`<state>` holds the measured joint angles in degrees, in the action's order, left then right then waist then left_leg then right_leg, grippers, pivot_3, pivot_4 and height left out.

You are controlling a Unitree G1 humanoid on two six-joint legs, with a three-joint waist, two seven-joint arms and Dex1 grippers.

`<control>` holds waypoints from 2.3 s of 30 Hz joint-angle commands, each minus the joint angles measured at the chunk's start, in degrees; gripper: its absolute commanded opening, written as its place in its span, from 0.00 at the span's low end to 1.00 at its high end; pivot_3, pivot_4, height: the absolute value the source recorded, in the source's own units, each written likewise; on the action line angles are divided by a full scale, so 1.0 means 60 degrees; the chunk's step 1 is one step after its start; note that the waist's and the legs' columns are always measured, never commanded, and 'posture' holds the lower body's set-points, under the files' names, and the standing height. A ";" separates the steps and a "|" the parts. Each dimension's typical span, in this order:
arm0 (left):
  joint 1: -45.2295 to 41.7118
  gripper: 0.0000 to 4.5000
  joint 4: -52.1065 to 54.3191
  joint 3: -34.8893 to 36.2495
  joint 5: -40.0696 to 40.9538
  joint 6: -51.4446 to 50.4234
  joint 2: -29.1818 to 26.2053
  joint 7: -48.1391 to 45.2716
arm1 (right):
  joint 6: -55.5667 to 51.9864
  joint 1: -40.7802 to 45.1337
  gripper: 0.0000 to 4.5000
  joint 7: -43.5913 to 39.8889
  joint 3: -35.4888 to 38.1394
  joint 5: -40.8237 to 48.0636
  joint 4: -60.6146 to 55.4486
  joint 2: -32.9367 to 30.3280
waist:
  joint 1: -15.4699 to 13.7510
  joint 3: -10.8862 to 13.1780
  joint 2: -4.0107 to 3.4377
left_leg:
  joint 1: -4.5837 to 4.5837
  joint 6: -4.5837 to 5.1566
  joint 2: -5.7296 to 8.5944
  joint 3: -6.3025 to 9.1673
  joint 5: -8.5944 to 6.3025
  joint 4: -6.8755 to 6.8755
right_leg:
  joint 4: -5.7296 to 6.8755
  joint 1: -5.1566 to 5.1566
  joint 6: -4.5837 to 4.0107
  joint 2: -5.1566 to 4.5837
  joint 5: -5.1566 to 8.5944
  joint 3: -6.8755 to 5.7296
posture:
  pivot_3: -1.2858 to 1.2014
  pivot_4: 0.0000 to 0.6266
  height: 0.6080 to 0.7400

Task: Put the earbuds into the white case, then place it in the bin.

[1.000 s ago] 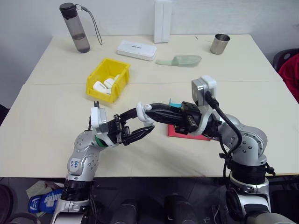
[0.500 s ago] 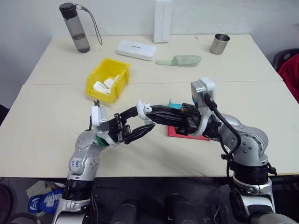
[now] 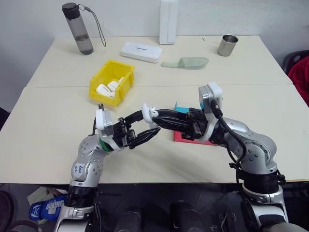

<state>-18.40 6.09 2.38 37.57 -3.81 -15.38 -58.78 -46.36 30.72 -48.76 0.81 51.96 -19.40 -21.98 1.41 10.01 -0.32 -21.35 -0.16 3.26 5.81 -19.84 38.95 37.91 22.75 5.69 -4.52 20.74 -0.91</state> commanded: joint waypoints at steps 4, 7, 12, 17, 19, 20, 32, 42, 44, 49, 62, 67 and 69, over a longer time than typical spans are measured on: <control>-0.0230 0.61 0.0336 0.0324 0.0233 0.0059 -0.0224 -0.0122 | -0.0474 -0.0302 0.79 -0.0222 0.1073 0.0871 -0.0401 -0.1170 | -0.0074 0.0001 0.0002 | 0.0000 0.0001 0.0000 0.0001 0.0000 0.0002 | -0.0006 -0.0006 0.0000 0.0000 0.0000 -0.0001 | 0.52 0.24 1.00; -0.0085 0.61 0.0228 0.0314 -0.0131 0.0026 -0.0738 -0.0277 | -0.0677 -0.0695 0.79 -0.0212 0.1966 0.1398 -0.0463 -0.2020 | -0.0182 0.0003 0.0005 | 0.0000 0.0007 0.0001 0.0001 -0.0004 -0.0001 | -0.0016 -0.0010 0.0000 -0.0001 0.0000 -0.0002 | 0.52 0.24 1.00; -0.0272 0.61 -0.0080 -0.0468 -0.2092 0.0341 -0.2131 -0.0434 | -0.0071 -0.1424 0.66 -0.1071 0.1850 0.0588 -0.0862 -0.3274 | -0.0237 0.0003 0.0005 | 0.0006 0.0006 -0.0004 -0.0002 -0.0004 -0.0007 | -0.0023 -0.0021 0.0000 0.0003 0.0000 -0.0001 | 0.52 0.24 1.00; -0.0807 0.61 -0.0066 -0.1410 -0.3388 0.0030 -0.2645 -0.0200 | 0.1292 -0.0926 0.27 -0.1464 0.0349 -0.0960 -0.1321 -0.3177 | -0.0230 0.0005 0.0008 | 0.0011 0.0007 -0.0004 -0.0010 -0.0003 -0.0014 | -0.0027 -0.0021 0.0000 0.0005 0.0000 0.0006 | 0.52 0.24 1.00; -0.0995 0.61 -0.0049 -0.1764 -0.3689 -0.0116 -0.2653 -0.0243 | 0.1333 -0.0505 0.10 -0.1268 -0.0213 -0.1158 -0.1436 -0.2774 | -0.0228 0.0005 0.0009 | 0.0010 0.0007 -0.0004 -0.0009 -0.0003 -0.0012 | -0.0026 -0.0020 0.0000 0.0004 0.0000 0.0006 | 0.52 0.24 1.00; -0.1061 0.61 -0.0016 -0.1921 -0.3759 -0.0232 -0.2628 -0.0264 | 0.1255 -0.0319 0.03 -0.1266 -0.0570 -0.1290 -0.1511 -0.2672 | -0.0227 0.0005 0.0009 | 0.0009 0.0007 -0.0004 -0.0009 -0.0003 -0.0013 | -0.0026 -0.0019 0.0000 0.0004 0.0000 0.0004 | 0.52 0.24 1.00; -0.0864 0.61 0.0402 -0.1872 -0.3302 -0.0092 -0.2392 -0.0412 | 0.1485 0.0209 0.01 -0.1421 -0.2174 -0.3410 -0.0436 -0.2738 | -0.0243 0.0006 0.0010 | 0.0006 0.0007 -0.0001 0.0001 -0.0003 -0.0013 | -0.0025 -0.0014 0.0000 0.0000 0.0000 0.0000 | 0.52 0.24 1.00; -0.0045 0.61 0.1144 -0.0534 -0.1991 -0.0919 -0.2450 0.0154 | 0.2275 -0.3179 0.01 -0.1591 0.1380 -0.1909 -0.1162 -0.3409 | -0.0438 0.0014 0.0024 | 0.0011 0.0015 -0.0007 -0.0001 -0.0008 -0.0010 | -0.0033 -0.0028 0.0000 0.0003 0.0000 0.0000 | 0.52 0.24 1.00; -0.0143 0.61 0.1063 0.0157 -0.1559 -0.1438 -0.2273 0.0951 | 0.2539 -0.3975 0.09 -0.1072 0.2326 -0.1809 -0.1552 -0.3184 | -0.0467 0.0014 0.0024 | 0.0010 0.0015 -0.0007 0.0000 -0.0008 -0.0008 | -0.0031 -0.0029 0.0000 0.0003 0.0000 0.0000 | 0.52 0.24 1.00; -0.1715 0.61 -0.0452 0.1576 -0.1651 -0.2253 -0.2091 0.3285 | 0.4154 -0.4972 0.44 0.0790 0.4104 -0.2351 -0.2383 -0.1800 | -0.0499 0.0016 0.0031 | 0.0013 0.0015 -0.0002 -0.0001 -0.0008 0.0007 | -0.0019 -0.0032 0.0002 0.0005 0.0000 0.0001 | 0.52 0.24 1.00; -0.6669 0.61 -0.9721 0.1262 -0.4641 0.1035 -0.2129 0.5544 | 0.7142 -0.5222 0.99 0.1550 0.3900 -0.3900 -0.1748 -0.0827 | -0.0401 0.0011 0.0040 | 0.0027 0.0015 0.0016 -0.0020 -0.0007 -0.0006 | 0.0011 -0.0016 0.0010 0.0013 -0.0004 -0.0008 | 0.52 0.24 1.00; -0.7417 0.69 -1.1598 0.1051 -0.5121 0.1704 -0.2061 0.5378 | 0.7302 -0.5245 1.00 0.1745 0.3562 -0.4065 -0.1773 -0.0814 | -0.0340 0.0014 0.0045 | 0.0015 0.0015 0.0018 -0.0020 -0.0007 -0.0008 | 0.0029 0.0000 0.0011 0.0012 -0.0004 -0.0014 | 0.52 0.24 1.00; -0.7515 0.84 -1.1731 0.1146 -0.5013 0.1857 -0.2030 0.5014 | 0.7346 -0.5296 1.00 0.1751 0.3512 -0.4078 -0.1749 -0.0838 | -0.0319 0.0015 0.0047 | 0.0014 0.0015 0.0018 -0.0018 -0.0007 -0.0005 | 0.0075 0.0005 0.0011 0.0009 -0.0005 -0.0015 | 0.52 0.24 1.00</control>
<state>-61.14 -64.66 8.67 7.35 5.09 -27.12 -27.13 -3.67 -0.84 -38.86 21.55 27.23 -28.83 -26.87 -0.50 10.10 -0.04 -21.26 -0.07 3.38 5.71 -19.89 38.93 38.40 22.79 5.75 -4.48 20.71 -1.00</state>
